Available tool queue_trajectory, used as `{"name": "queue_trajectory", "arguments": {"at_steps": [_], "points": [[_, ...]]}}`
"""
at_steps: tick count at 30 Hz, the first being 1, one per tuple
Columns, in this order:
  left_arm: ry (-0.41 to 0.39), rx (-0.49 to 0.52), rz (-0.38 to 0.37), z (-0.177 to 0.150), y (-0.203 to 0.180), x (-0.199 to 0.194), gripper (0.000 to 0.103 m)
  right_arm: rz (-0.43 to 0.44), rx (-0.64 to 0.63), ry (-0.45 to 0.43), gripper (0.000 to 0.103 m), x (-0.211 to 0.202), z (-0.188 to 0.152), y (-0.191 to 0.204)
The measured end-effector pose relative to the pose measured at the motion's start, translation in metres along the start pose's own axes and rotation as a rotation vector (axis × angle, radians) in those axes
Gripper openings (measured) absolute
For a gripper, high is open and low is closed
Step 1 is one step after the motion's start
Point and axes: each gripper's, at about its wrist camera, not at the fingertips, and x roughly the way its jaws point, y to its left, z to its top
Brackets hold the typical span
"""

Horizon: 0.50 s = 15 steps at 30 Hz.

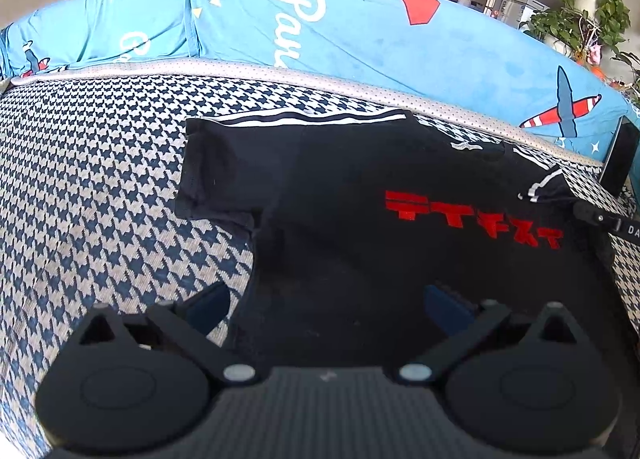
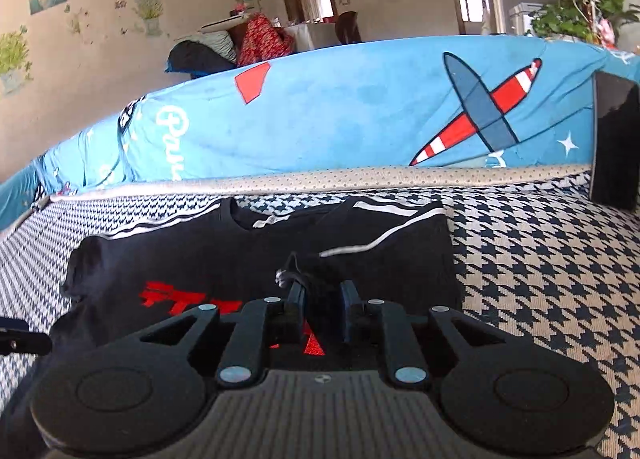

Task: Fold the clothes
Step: 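Lift the striped side with the right tool and fold it over the shirt body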

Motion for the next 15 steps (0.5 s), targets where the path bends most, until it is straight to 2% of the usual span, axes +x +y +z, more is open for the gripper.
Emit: {"name": "queue_trajectory", "arguments": {"at_steps": [4, 8, 11, 15], "points": [[0.002, -0.009, 0.005, 0.001, 0.003, 0.0, 0.103, -0.032, 0.114, -0.017, 0.017, -0.004, 0.004, -0.017], [0.005, -0.011, 0.006, 0.001, 0.003, 0.001, 0.103, 0.056, 0.2, 0.024, 0.019, -0.005, 0.008, -0.024], [0.008, -0.005, 0.007, 0.0, 0.001, 0.002, 0.103, 0.138, 0.149, 0.101, 0.031, 0.002, 0.005, -0.014], [0.004, 0.002, 0.01, 0.001, 0.001, 0.001, 0.103, 0.195, 0.083, 0.161, 0.033, 0.005, -0.001, -0.004]]}}
